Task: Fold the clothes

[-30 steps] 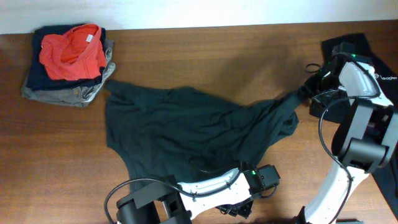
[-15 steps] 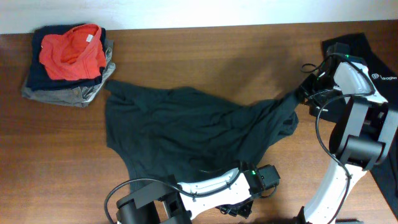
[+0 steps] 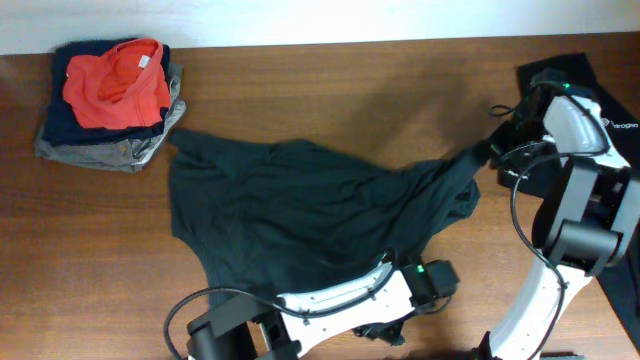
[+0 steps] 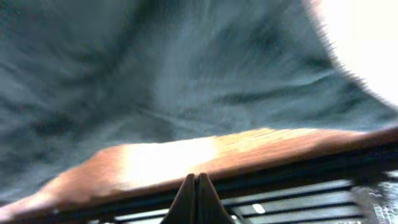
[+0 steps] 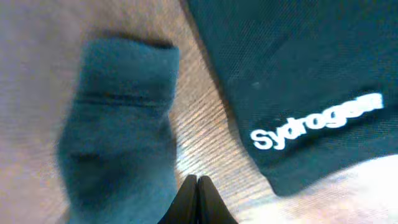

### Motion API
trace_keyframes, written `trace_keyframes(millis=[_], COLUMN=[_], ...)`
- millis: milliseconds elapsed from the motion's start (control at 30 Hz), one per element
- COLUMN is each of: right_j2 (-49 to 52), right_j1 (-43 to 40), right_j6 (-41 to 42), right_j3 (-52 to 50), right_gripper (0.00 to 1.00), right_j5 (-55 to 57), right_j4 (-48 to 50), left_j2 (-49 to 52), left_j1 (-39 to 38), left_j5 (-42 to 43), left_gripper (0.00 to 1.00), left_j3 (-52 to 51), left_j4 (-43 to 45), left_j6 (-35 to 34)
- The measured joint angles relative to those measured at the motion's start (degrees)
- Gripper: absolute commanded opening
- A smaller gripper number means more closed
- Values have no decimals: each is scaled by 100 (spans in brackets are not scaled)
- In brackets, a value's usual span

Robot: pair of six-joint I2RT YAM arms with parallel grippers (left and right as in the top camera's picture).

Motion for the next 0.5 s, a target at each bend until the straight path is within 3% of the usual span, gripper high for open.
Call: trace_keyframes(millis=[33, 167, 367, 400, 500], right_j2=[-68, -507, -776, -772, -772], right_j1=[-26, -101, -114, -114, -114], right_j6=[-48, -269, -442, -442, -448], right_j3=[44, 179, 264, 251, 205], right_gripper=[4, 4, 4, 7, 18], right_j5=[0, 2, 2, 2, 0], right_j4=[-59, -210, -214, -170, -15], left_j2=[0, -15, -20, -20, -20], left_j1=[0, 0, 0, 0, 0], left_j5=[-55, -153, -42, -22, 70], left_gripper=[1, 30, 94, 99, 99], left_j3=[140, 470, 463, 437, 282], left_j4=[-31, 17, 52, 87, 330], left_j6=[11, 70, 125, 122, 105])
